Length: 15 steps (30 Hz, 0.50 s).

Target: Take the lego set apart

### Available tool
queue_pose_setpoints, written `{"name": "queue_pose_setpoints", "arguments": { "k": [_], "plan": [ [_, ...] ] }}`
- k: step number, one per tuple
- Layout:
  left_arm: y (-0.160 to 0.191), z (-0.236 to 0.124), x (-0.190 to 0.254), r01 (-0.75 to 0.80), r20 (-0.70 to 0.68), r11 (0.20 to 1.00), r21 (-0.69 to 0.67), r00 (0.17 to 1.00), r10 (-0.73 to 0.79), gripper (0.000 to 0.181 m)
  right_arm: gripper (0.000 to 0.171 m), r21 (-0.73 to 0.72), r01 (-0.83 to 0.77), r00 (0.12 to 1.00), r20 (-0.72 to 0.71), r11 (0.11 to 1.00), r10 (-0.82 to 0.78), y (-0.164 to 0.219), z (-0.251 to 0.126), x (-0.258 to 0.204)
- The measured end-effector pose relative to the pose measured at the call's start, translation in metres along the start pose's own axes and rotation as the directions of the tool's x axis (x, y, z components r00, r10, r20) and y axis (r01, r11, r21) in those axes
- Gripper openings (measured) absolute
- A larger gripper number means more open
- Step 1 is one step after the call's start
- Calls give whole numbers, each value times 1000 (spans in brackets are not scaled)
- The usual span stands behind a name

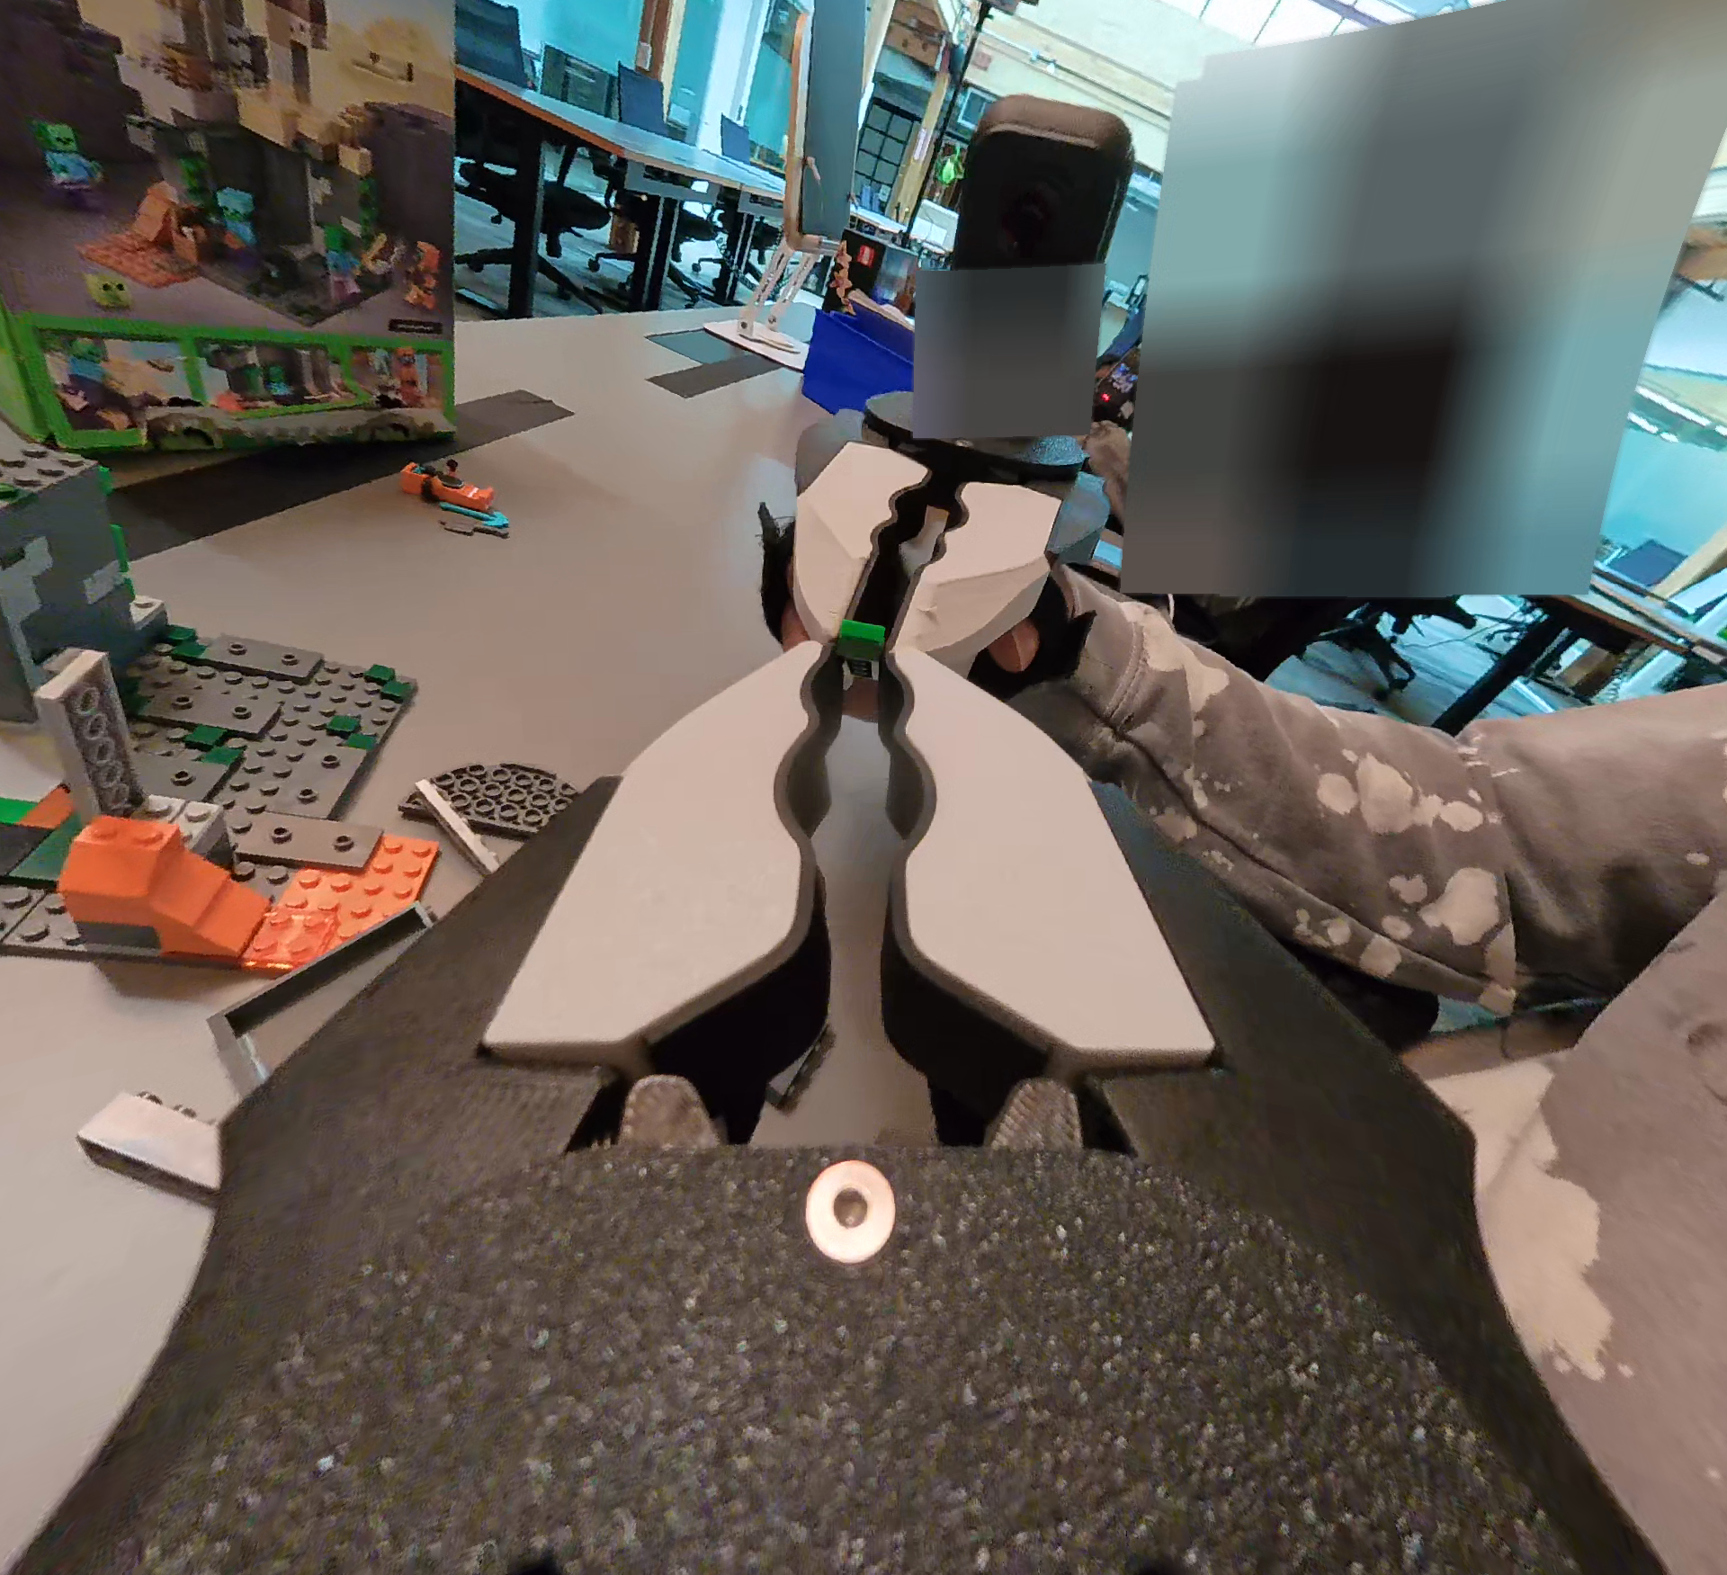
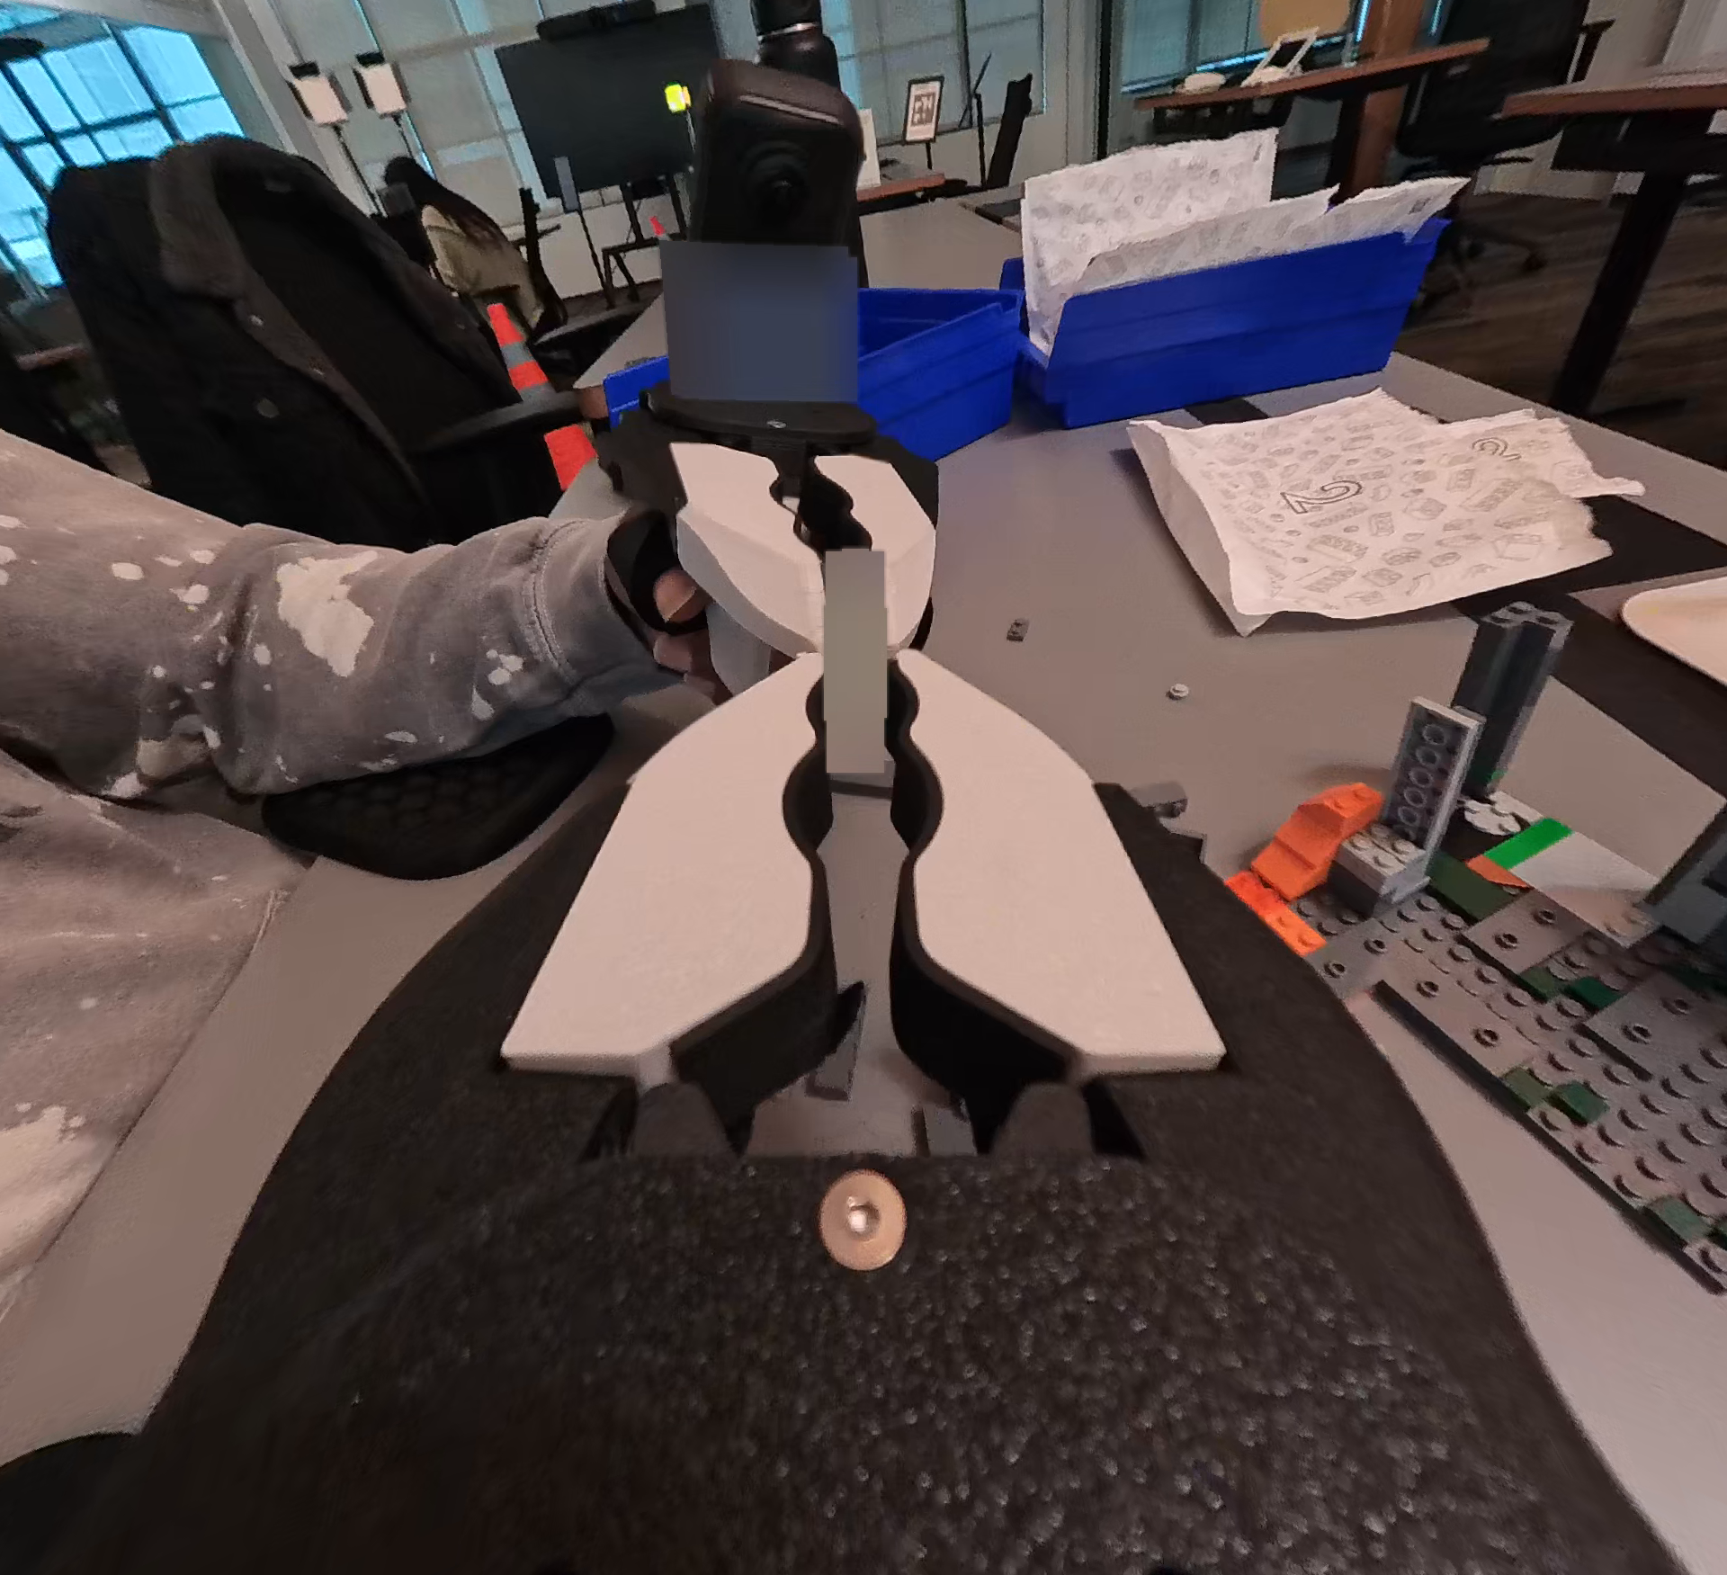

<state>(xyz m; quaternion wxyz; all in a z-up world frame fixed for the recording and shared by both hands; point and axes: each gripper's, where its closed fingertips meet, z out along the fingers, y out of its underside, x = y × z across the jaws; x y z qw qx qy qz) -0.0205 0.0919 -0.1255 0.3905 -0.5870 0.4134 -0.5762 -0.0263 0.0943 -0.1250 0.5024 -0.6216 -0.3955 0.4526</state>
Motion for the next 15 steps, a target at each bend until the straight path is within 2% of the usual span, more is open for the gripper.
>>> {"name": "queue_pose_setpoints", "arguments": {
  "k": [4, 15],
  "plan": [
    [-6, -1, 1, 31, -15, 999, 38, 999, -30, 9, 8, 53, -2, 1000, 2, 999, 2, -7, 0, 0],
    [-14, 1, 7, 13, -48, 997, 75, 999, -9, 10, 7, 225, -153, 983, 135, 962, 125, -22, -5, -3]
  ]
}}
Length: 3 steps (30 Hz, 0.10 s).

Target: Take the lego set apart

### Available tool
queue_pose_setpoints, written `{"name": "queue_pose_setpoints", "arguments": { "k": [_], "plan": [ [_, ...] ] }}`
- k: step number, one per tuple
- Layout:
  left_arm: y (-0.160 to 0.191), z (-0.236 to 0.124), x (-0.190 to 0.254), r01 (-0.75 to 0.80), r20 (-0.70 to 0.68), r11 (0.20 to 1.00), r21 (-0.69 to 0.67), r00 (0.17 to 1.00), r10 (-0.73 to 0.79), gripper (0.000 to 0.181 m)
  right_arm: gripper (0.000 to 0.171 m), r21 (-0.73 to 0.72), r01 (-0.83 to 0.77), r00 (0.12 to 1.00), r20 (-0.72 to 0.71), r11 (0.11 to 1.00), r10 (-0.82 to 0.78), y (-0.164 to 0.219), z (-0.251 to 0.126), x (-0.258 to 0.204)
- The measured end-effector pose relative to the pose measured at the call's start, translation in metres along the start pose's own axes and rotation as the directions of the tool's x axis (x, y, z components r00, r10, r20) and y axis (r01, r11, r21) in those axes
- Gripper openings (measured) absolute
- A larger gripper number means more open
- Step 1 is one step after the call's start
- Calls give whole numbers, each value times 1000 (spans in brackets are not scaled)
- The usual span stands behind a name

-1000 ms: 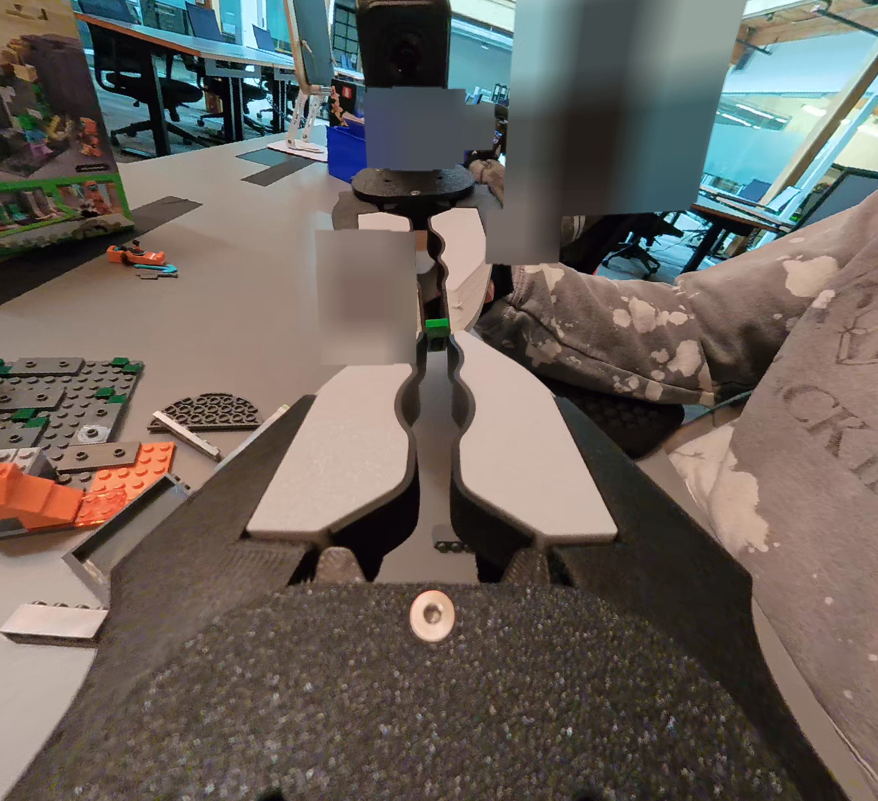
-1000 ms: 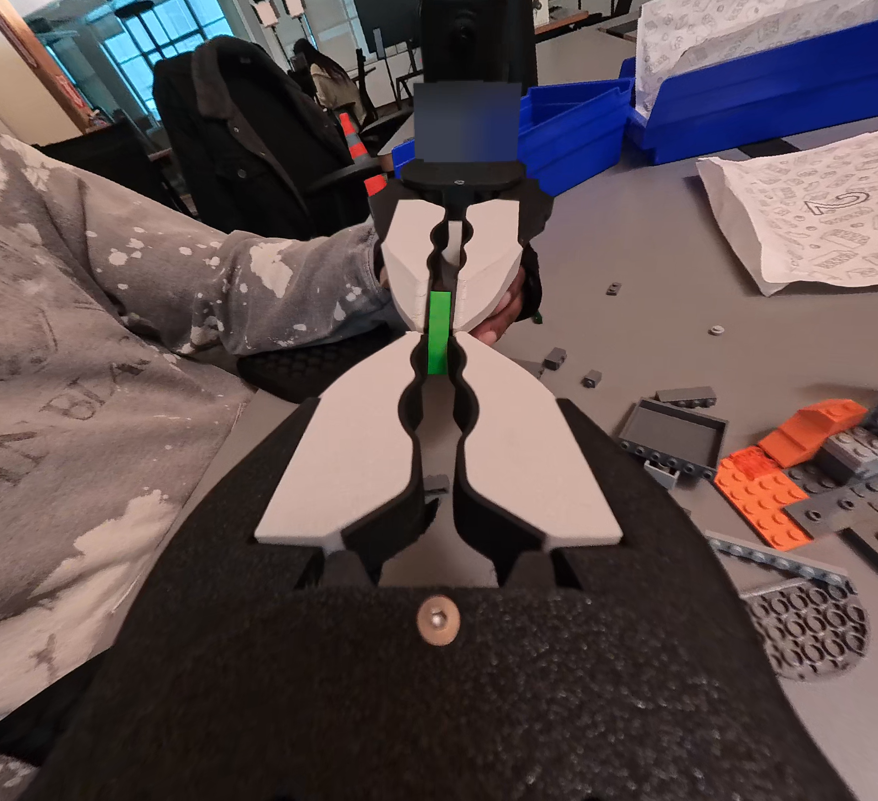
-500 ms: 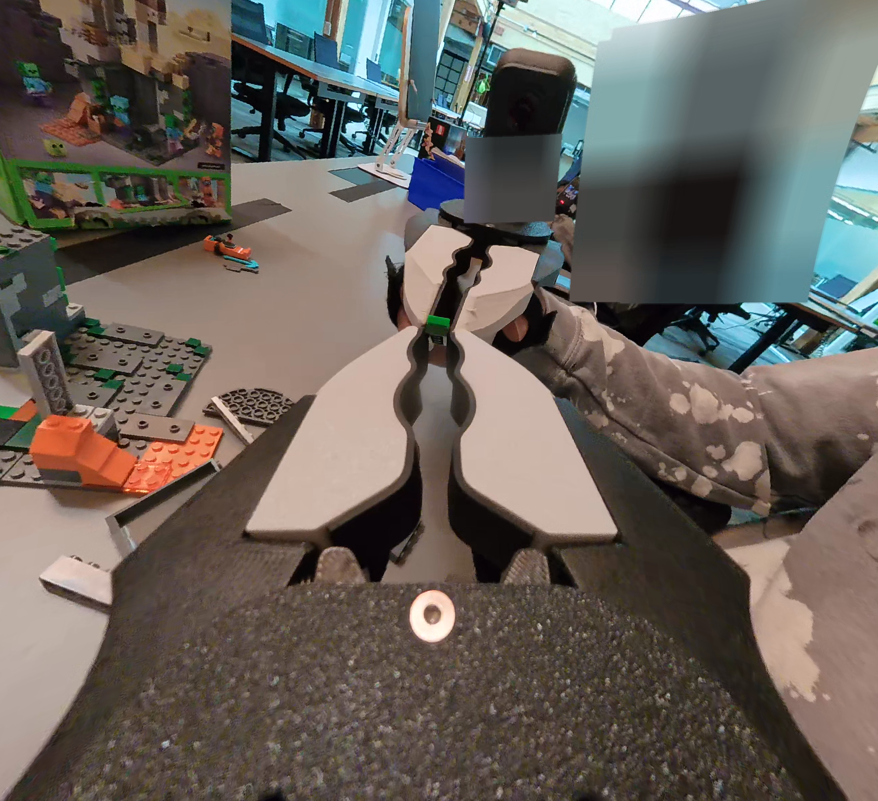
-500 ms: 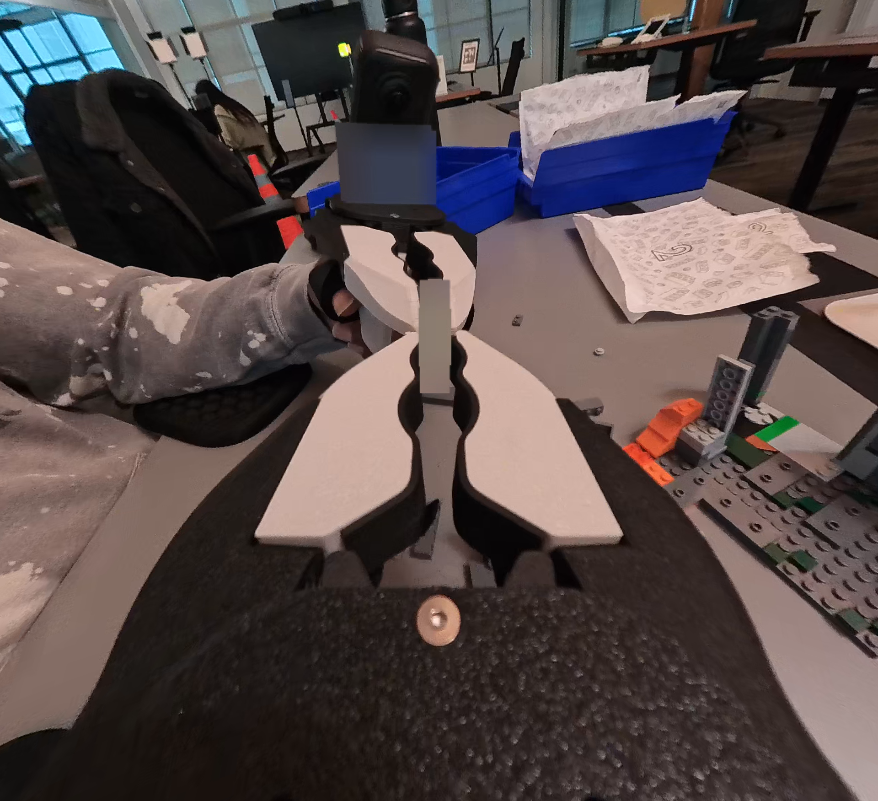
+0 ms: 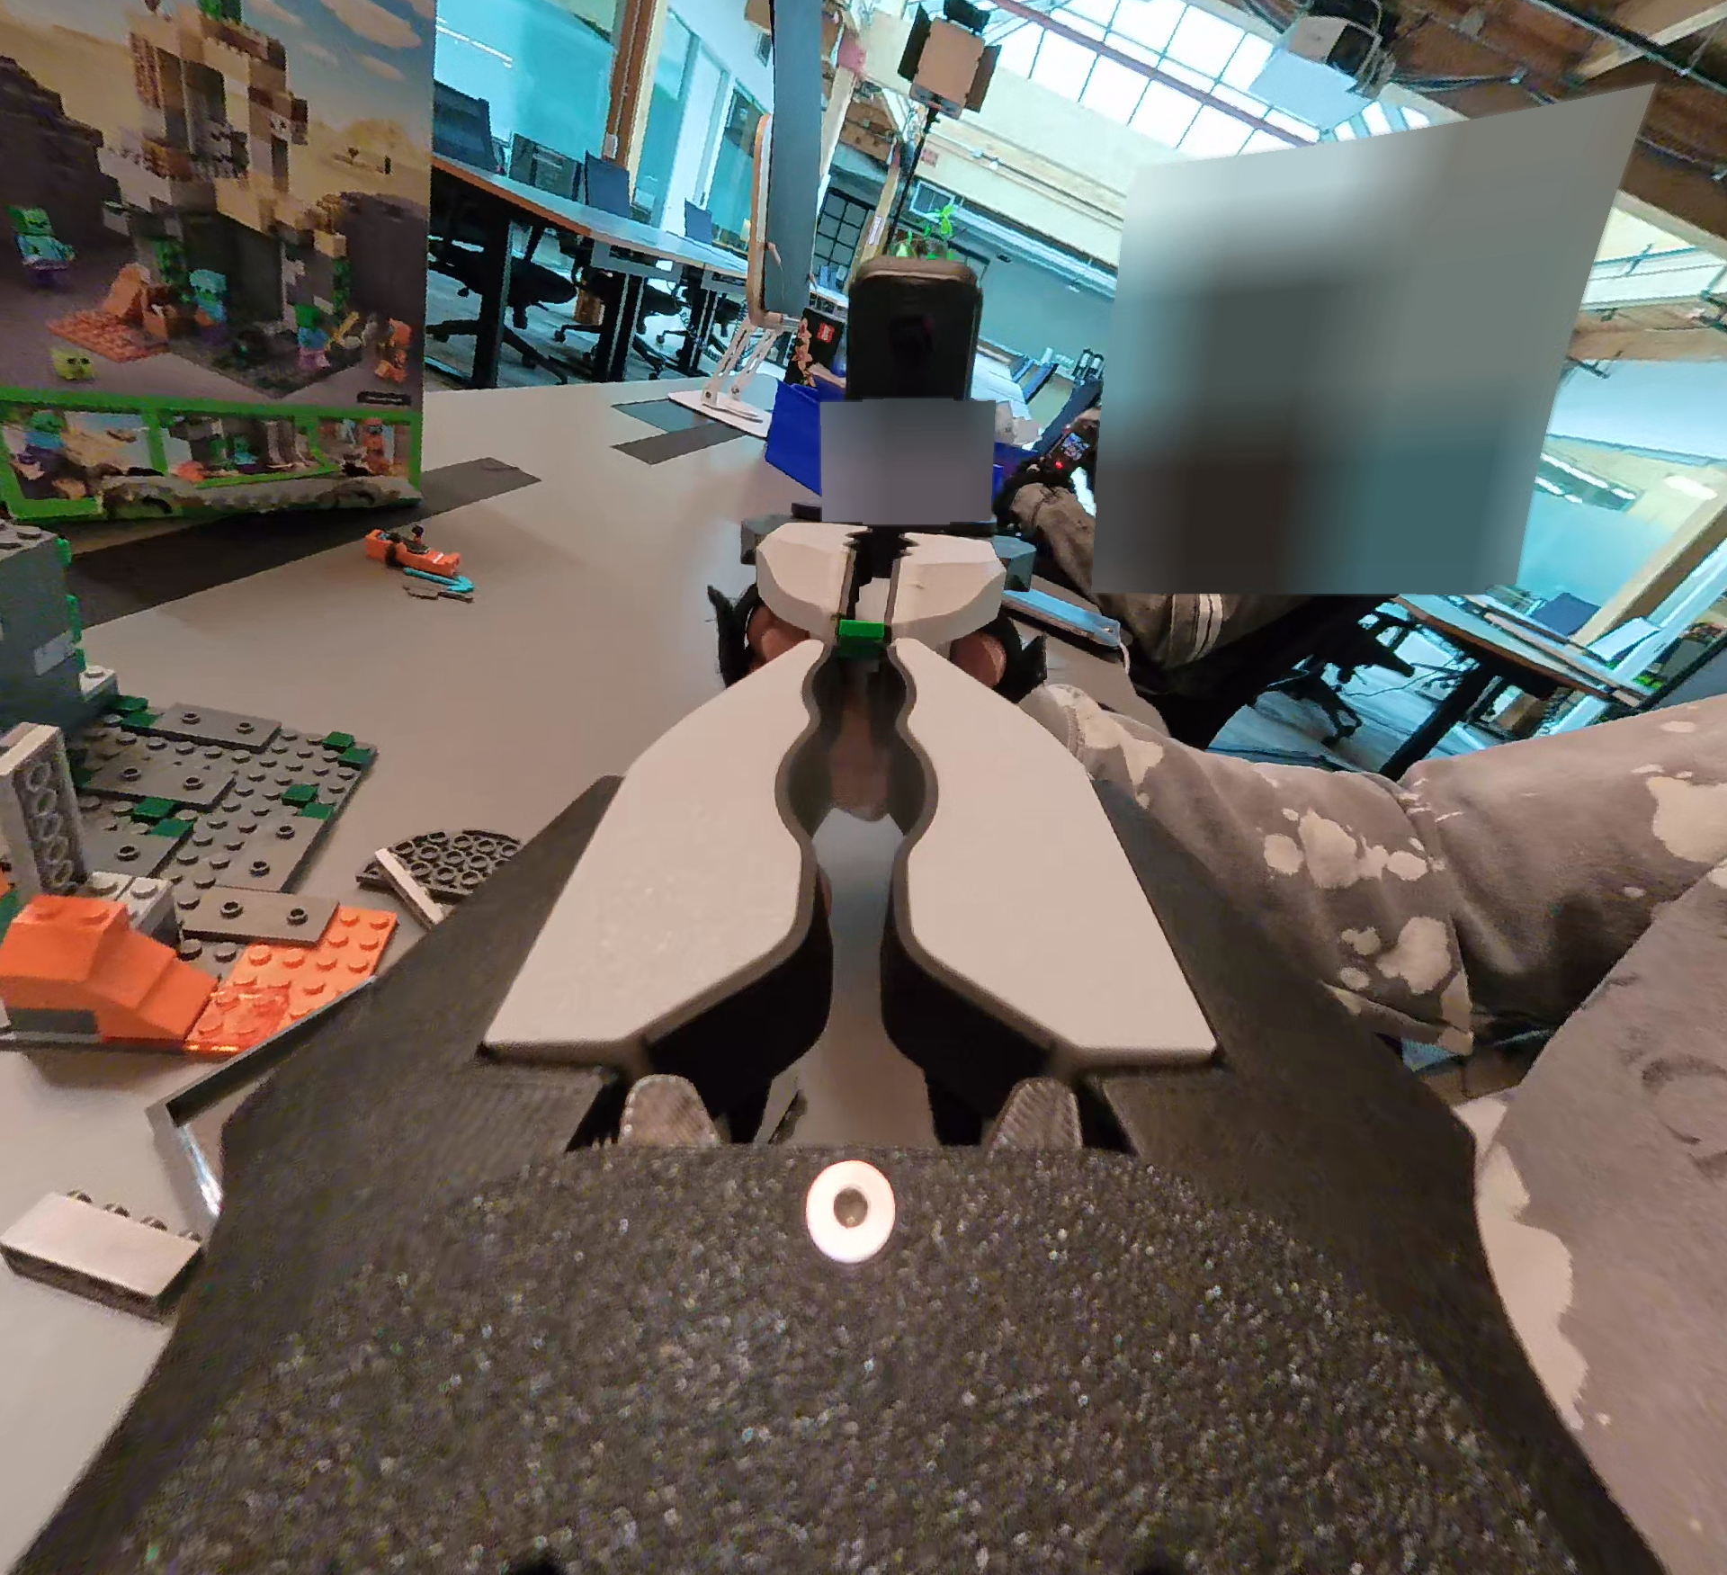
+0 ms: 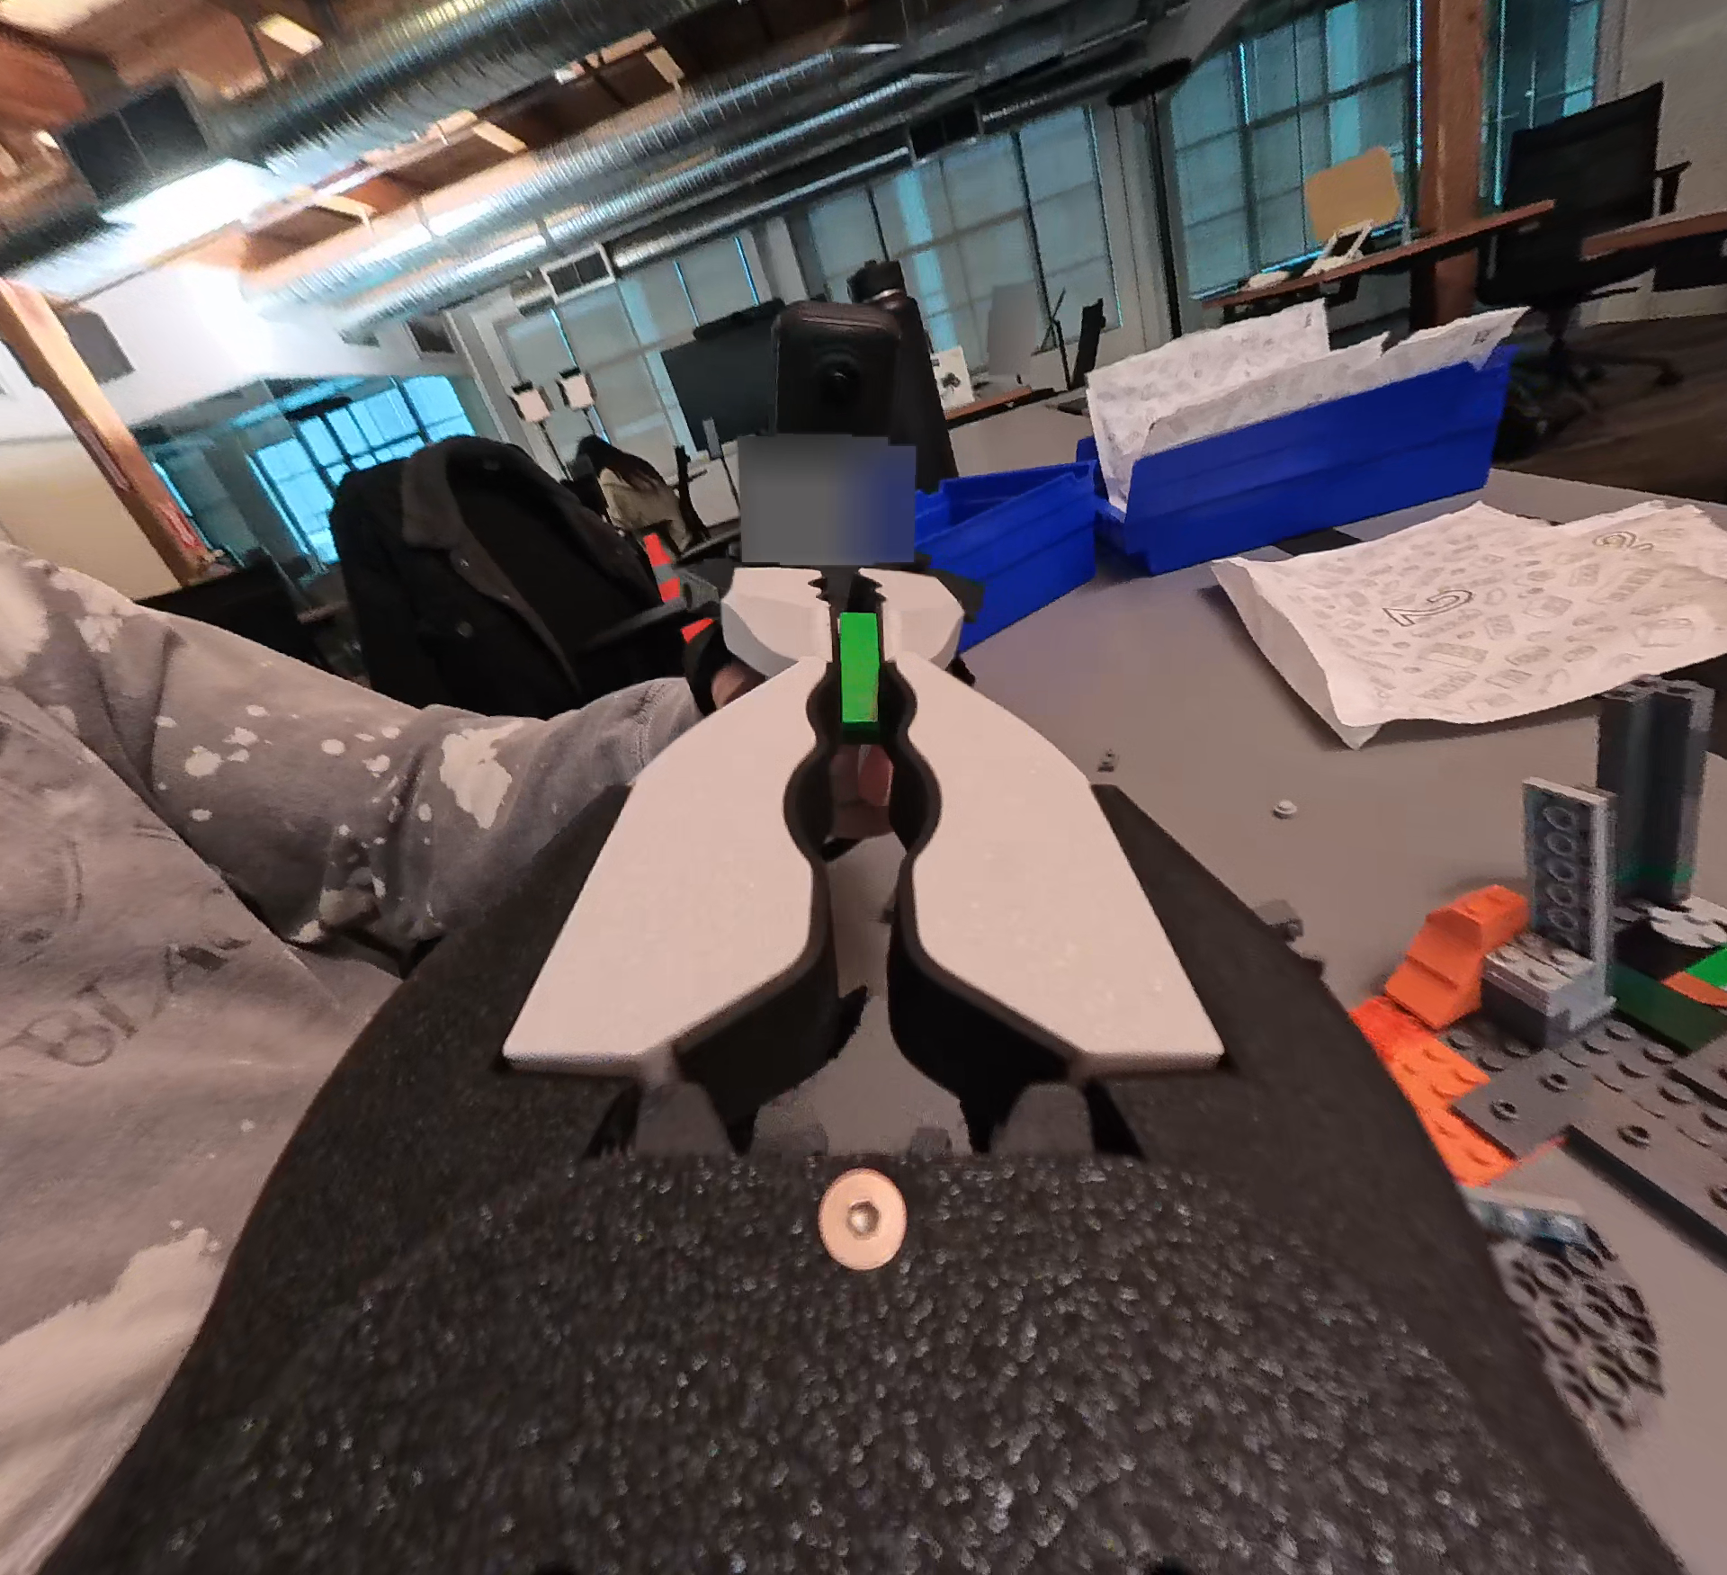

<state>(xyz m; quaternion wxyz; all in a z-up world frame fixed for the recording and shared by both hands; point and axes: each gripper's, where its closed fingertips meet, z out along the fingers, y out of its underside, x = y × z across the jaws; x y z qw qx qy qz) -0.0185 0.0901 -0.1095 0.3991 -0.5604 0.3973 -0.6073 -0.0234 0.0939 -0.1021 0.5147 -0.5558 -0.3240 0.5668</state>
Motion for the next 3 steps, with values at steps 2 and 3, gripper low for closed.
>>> {"name": "queue_pose_setpoints", "arguments": {
  "k": [2, 3],
  "plan": [
    [-1, 1, 0, -13, 14, 1000, -3, 1000, 13, 9, 7, 28, -25, 1000, 13, 999, 25, -2, 0, 1],
    [0, 1, -1, -10, 19, 1000, -12, 1000, 11, 9, 7, 40, -34, 999, 18, 999, 33, -2, -1, 1]
  ]
}}
